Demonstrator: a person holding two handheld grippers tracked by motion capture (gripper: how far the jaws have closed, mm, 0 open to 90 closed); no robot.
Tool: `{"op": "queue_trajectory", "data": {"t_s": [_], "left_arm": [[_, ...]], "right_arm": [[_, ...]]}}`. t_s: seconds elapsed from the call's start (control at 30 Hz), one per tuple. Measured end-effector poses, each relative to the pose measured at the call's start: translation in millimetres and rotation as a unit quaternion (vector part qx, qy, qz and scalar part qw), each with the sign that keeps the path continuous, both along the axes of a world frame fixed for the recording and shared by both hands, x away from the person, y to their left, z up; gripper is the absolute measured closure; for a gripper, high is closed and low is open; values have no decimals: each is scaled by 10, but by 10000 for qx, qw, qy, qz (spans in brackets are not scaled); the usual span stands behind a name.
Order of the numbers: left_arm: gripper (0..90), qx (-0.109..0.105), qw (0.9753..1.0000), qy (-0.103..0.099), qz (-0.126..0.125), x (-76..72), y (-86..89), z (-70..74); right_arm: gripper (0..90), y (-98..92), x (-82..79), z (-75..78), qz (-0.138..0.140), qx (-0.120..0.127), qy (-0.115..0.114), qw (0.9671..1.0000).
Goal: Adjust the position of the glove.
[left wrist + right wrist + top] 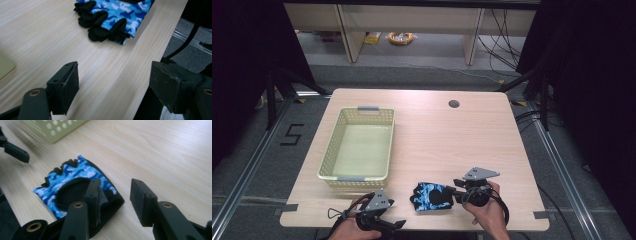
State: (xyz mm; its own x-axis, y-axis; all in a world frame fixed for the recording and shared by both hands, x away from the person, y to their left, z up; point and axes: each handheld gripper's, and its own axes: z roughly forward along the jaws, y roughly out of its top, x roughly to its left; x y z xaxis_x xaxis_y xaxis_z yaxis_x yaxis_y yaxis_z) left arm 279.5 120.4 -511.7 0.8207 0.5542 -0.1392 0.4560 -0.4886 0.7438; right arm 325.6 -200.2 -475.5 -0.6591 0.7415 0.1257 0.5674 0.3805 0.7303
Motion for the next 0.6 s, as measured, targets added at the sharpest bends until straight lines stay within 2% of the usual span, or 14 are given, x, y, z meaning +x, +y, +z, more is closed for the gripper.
{"op": "queue_trajectory", "data": {"t_s": [0.1, 0.17, 0.2, 0.23, 0.27, 0.3, 0.33, 0.37, 0.4, 0.43, 0.47, 0.5, 0.53, 0.6], "left_arm": [[235, -107, 9999, -12, -30, 6, -73, 7], [235, -114, 9999, -15, -35, 2, -94, 11], [236, -40, 9999, -67, -143, 15, -102, 19], [236, -167, 9998, -7, -74, 0, -138, 10], [238, -162, 9998, 6, -110, 1, -182, 8], [238, -162, 9998, 6, -110, 1, -182, 8], [238, -2, 9997, -63, -217, 22, -189, 13], [238, -107, 9998, -20, -163, 19, -224, 4], [240, -102, 9997, -28, -204, 32, -245, 9], [240, -152, 9998, 8, -155, 36, -275, 4], [241, -28, 9997, -56, -243, 65, -279, 13], [242, -163, 9997, 56, -166, 67, -311, 6], [246, -210, 9996, 152, -127, 74, -340, 3], [247, -145, 9997, 93, -148, 103, -374, -4]], "right_arm": [[565, 13, 27, -15, -12, -38, 61, 10000], [546, 29, 46, -24, 18, -20, 120, 9999], [531, 36, 57, -33, -15, -47, 70, 10000], [531, 36, 57, -33, -15, -47, 70, 10000], [498, 49, 91, -50, -26, 15, 210, 9998], [492, 55, 99, -59, -56, 38, 200, 9998], [492, 55, 99, -59, -56, 38, 200, 9998], [478, 60, 115, -73, -22, 27, 250, 9997], [467, 87, 136, -110, -36, 99, 353, 9993], [467, 87, 136, -110, -36, 99, 353, 9993], [453, 85, 144, -104, 8, -7, 452, 9990], [441, 93, 163, -118, 103, -16, 573, 9983], [425, 124, 178, -146, 14, -12, 598, 9982], [422, 130, 188, -154, 19, -30, 634, 9980]]}}
